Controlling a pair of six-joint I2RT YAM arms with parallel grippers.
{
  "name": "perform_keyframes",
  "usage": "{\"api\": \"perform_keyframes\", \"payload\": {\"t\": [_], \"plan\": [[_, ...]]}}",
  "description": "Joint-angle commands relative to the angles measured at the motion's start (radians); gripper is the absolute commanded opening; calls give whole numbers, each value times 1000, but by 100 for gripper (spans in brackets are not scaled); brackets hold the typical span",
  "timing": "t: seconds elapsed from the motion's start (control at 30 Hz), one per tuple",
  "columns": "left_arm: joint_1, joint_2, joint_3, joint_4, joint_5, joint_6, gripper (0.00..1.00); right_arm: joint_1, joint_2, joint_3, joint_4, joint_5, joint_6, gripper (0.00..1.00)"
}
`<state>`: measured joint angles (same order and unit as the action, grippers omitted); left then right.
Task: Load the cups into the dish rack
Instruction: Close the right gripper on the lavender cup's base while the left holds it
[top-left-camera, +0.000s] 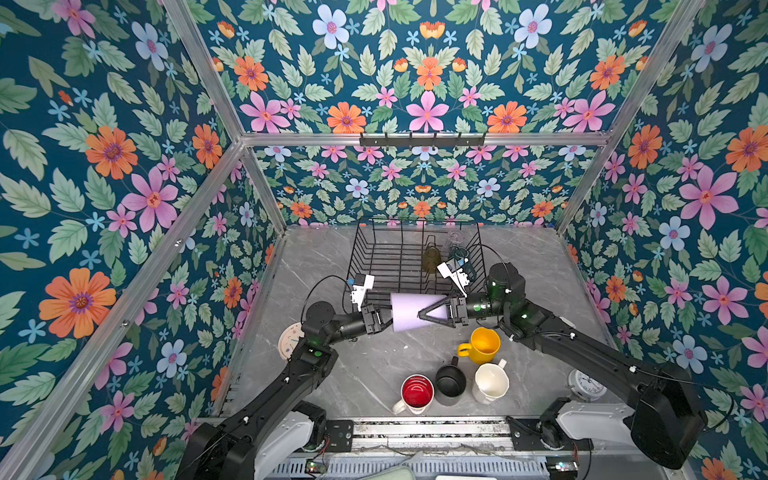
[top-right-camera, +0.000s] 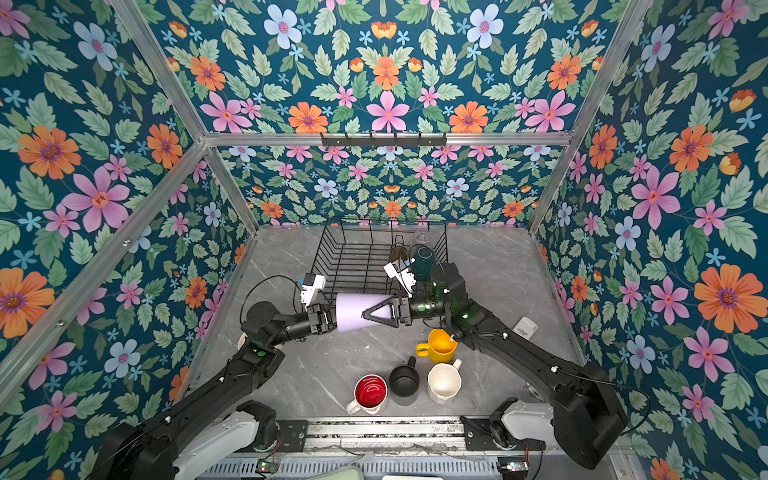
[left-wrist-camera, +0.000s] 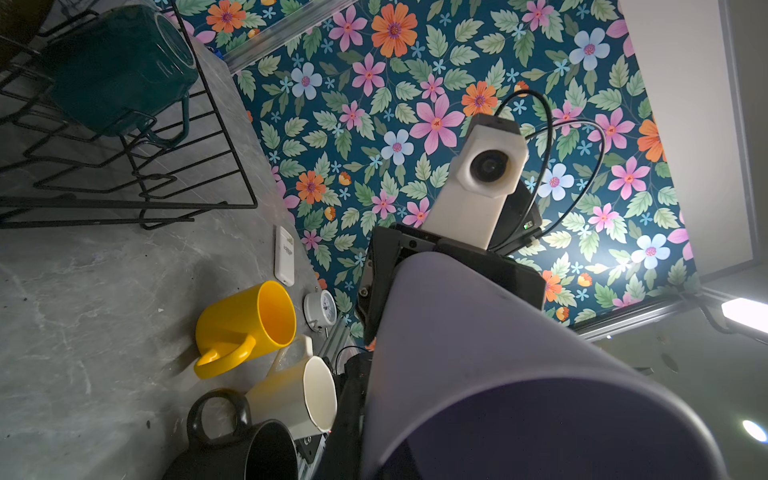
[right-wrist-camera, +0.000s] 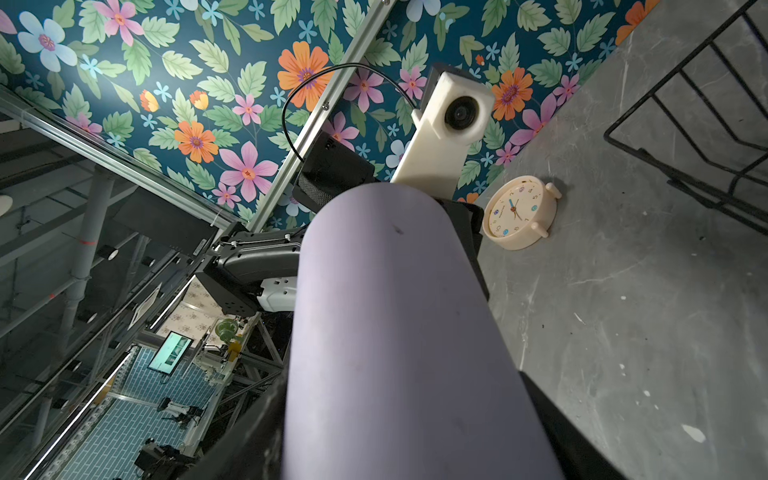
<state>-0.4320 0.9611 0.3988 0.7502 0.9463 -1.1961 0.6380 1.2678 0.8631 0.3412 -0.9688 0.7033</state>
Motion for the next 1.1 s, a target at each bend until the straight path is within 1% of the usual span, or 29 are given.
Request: {"api": "perform_keyframes", "payload": {"t": [0.0,0.03,0.3,0.6,0.67,0.7,0.77,0.8,0.87,0.93,1.0,1.07], "plan": [[-1,3,5,34,7,15,0,3,8,6,6,27,-2,68],[-1,5,7,35,6,15,0,2,10,7,5,25,-2,65],[-1,8,6,30,3,16,0,2,15,10,-30,40,-13,53],[-1,2,5,18,0,16,0,2,14,34,-77,66,-22,37],[-3,-2,6,4,-4,22,4,2,13,37,-85,71,-26,33],[-1,-4,6,0,-4,25,7,2,13,39,-93,74,-28,32],[-1,-6,7,-10,-5,29,15,2,12,44,-105,79,-32,28],[-1,-5,7,-14,-6,30,20,2,10,45,-110,80,-34,28],[-1,-7,9,-22,-7,33,36,-1,6,47,-121,87,-42,27],[-1,-10,11,-37,-8,42,50,-7,-1,47,-131,90,-45,26],[-1,-16,13,-62,-13,58,61,-19,-12,46,-136,91,-44,25],[-1,-26,18,-95,-25,80,69,-35,-27,46,-146,94,-44,24]]}}
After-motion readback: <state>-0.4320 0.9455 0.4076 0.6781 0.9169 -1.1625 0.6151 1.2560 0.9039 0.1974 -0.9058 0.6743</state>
